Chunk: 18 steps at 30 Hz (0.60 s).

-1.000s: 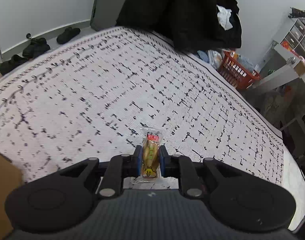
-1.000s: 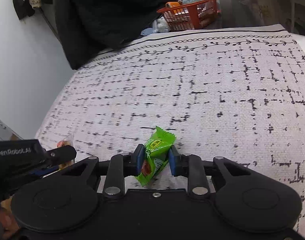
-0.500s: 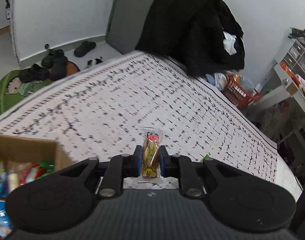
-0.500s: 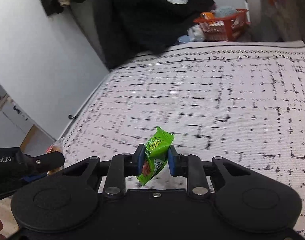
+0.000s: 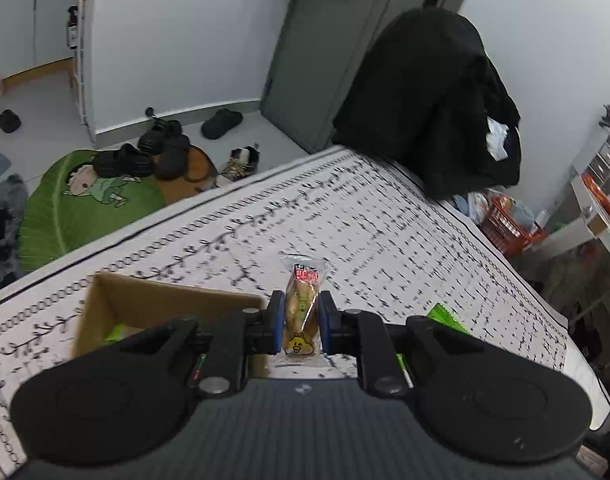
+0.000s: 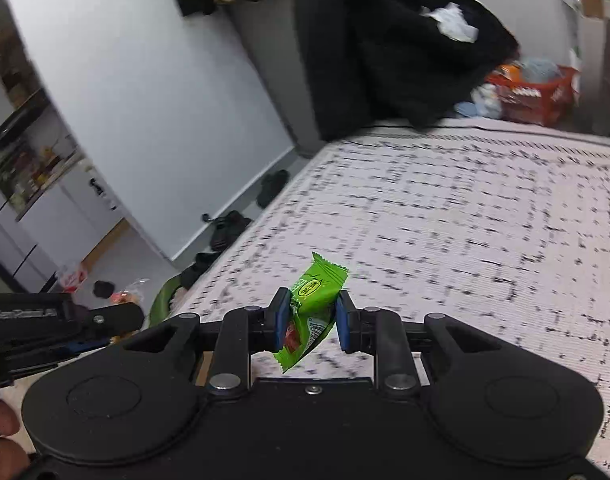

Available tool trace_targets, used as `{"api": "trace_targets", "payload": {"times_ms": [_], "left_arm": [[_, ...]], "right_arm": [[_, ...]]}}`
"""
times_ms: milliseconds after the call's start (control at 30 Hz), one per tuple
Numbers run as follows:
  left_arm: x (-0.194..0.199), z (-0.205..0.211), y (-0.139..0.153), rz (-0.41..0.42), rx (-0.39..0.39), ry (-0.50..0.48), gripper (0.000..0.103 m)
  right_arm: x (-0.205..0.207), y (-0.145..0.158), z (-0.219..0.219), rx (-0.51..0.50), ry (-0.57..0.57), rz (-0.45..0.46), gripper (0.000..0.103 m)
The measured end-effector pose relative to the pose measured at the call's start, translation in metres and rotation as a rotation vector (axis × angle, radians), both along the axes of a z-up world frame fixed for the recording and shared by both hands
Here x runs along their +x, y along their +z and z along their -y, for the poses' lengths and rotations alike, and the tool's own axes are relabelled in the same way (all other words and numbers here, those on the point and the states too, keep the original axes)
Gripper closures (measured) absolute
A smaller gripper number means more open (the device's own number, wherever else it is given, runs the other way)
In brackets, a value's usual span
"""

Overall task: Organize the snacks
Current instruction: 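Carry the yellow candy and green candy over the cardboard box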

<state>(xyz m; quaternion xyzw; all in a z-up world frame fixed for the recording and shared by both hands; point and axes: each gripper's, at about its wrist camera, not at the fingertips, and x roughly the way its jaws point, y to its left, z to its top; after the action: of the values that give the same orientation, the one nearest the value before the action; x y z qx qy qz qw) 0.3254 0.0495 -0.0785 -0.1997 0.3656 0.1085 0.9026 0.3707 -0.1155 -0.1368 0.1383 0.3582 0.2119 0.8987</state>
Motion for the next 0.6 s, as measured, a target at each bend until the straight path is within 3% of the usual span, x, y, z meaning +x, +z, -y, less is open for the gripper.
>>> {"api": "trace_targets", "payload": {"times_ms": [600], "left_arm": [[-0.040, -0.068, 0.004, -0.003, -0.028, 0.108, 0.086]], "right_arm": [[-0.035, 0.022, -0.068, -0.050, 0.166, 0.068, 0.079]]}}
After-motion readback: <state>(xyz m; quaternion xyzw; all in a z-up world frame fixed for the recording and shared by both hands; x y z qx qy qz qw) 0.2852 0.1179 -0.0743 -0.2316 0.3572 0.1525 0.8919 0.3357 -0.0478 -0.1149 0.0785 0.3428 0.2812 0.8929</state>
